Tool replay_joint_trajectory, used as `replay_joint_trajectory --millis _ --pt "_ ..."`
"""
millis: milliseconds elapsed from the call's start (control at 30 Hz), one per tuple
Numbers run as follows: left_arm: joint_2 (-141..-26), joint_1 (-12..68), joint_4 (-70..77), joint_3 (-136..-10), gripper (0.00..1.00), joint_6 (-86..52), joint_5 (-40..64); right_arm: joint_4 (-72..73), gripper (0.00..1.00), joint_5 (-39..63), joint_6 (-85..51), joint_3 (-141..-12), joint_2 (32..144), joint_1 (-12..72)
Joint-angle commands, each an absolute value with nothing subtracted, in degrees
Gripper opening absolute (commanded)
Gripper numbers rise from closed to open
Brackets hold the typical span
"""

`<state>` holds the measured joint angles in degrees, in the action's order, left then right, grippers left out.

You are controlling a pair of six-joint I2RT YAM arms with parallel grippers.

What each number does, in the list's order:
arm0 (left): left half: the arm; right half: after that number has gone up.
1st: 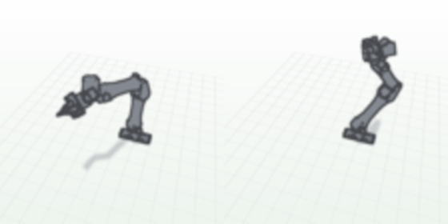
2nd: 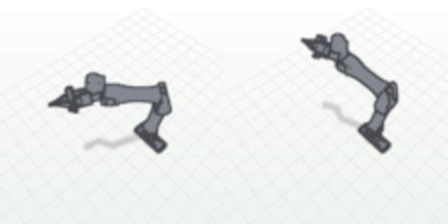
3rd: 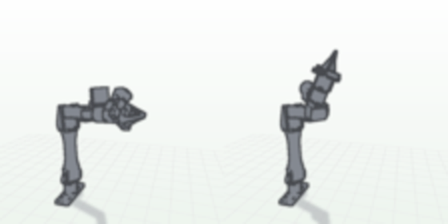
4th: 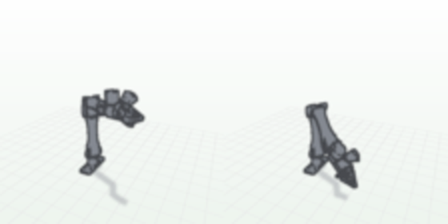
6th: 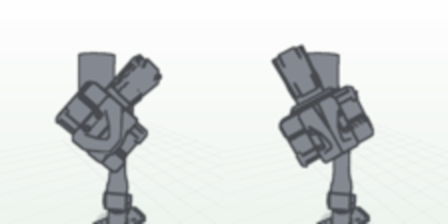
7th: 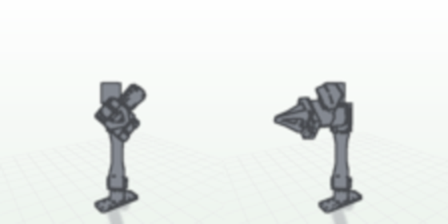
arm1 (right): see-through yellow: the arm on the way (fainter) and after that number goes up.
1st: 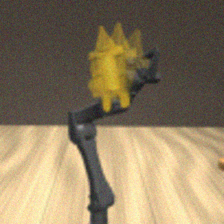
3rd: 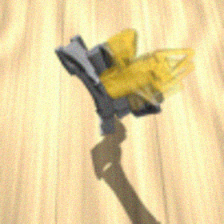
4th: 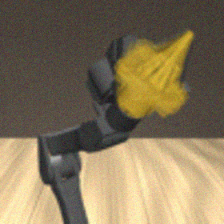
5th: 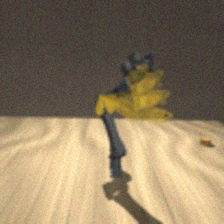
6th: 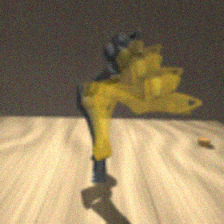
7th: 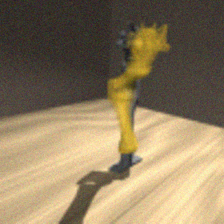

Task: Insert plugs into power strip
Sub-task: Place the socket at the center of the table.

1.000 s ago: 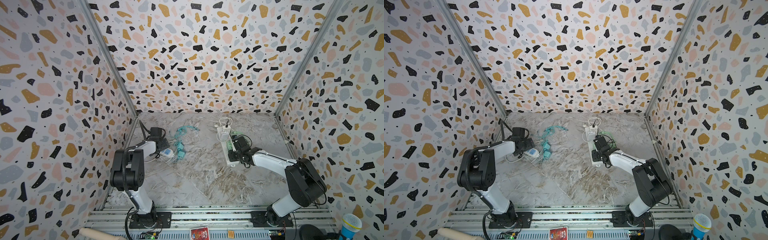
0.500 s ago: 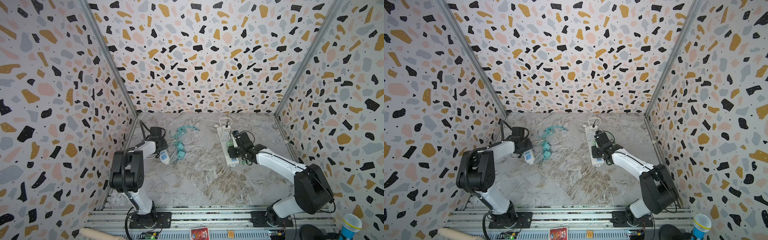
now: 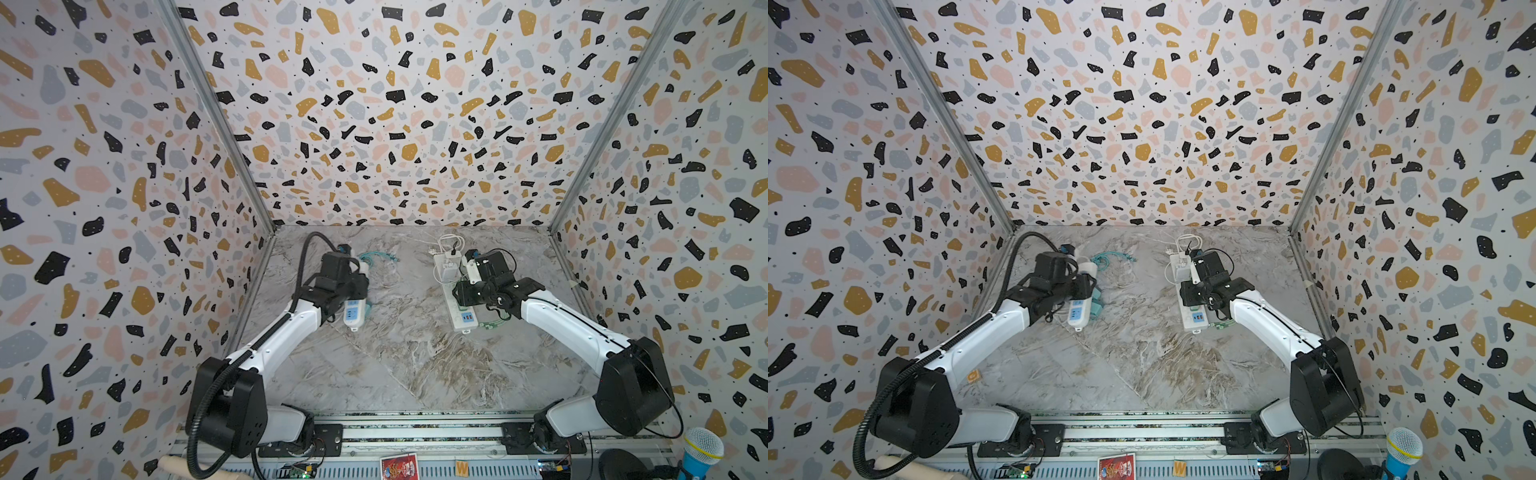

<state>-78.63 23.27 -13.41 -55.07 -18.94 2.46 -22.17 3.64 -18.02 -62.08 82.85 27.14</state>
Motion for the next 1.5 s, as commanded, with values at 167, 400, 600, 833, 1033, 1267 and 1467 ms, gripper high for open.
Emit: replay_joint_trajectory --millis 167,400,600,833,1033,1267,1467 --pt "-88.7 35.1 -6.1 -56.1 0.32 -17.4 1.1 -25.8 0.54 5.8 -17.2 -65.2 79.7 22.9" --pt "-99.8 37.3 -6.2 -58.4 0.38 -15.7 -0.8 -26.1 0.54 5.9 -17.9 -63.1 78.1 22.7" --pt "-101.1 38.1 -5.7 -57.3 0.56 -16.2 -3.0 -25.7 0.54 5.6 -18.5 -61.2 77.7 22.7" --pt "-100.7 38.1 -6.4 -55.0 0.76 -16.9 -4.7 -25.1 0.54 6.1 -18.6 -61.1 79.4 23.2" --pt "-96.6 38.1 -9.4 -56.2 0.91 -16.4 -3.8 -24.7 0.54 6.1 -18.6 -62.6 81.1 24.3" --pt "-83.5 38.1 -16.9 -55.7 1.0 -16.6 -7.9 -23.5 0.54 6.7 -18.2 -65.2 84.1 24.8" --pt "-82.1 31.5 -18.0 -58.1 0.97 -19.9 -16.5 -22.9 0.53 8.0 -17.1 -67.8 85.9 25.9"
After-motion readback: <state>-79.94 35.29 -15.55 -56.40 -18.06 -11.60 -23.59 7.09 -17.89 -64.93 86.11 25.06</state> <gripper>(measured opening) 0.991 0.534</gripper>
